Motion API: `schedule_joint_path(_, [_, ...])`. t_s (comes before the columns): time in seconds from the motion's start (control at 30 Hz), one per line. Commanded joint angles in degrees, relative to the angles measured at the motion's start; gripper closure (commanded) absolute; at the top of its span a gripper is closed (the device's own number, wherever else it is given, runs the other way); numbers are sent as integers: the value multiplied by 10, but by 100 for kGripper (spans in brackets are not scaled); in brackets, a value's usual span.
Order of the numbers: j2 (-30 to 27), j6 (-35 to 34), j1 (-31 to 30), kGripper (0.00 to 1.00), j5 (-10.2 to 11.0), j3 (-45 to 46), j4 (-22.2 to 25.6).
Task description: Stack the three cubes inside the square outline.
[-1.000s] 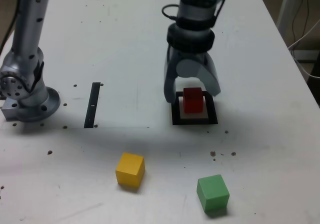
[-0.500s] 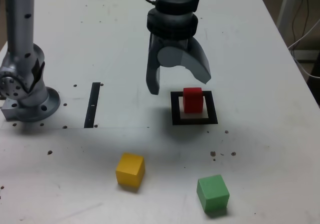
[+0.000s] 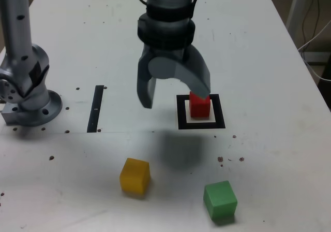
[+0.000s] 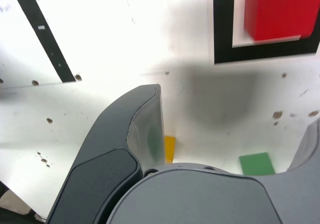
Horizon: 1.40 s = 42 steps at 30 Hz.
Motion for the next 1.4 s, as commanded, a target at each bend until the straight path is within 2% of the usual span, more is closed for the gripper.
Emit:
schedule_joint_path(0.0, [-8, -6, -12, 1, -3, 4, 5])
schedule_joint_path(0.37, [-53, -57, -88, 1, -27, 67, 14])
schedule_joint_path(0.57, [-57, -90, -138, 1, -36, 87, 11])
schedule_joint_path(0.9, [-9, -135, -208, 1, -45, 78, -18])
schedule_joint_path(1.37, [68, -140, -222, 1, -53, 61, -67])
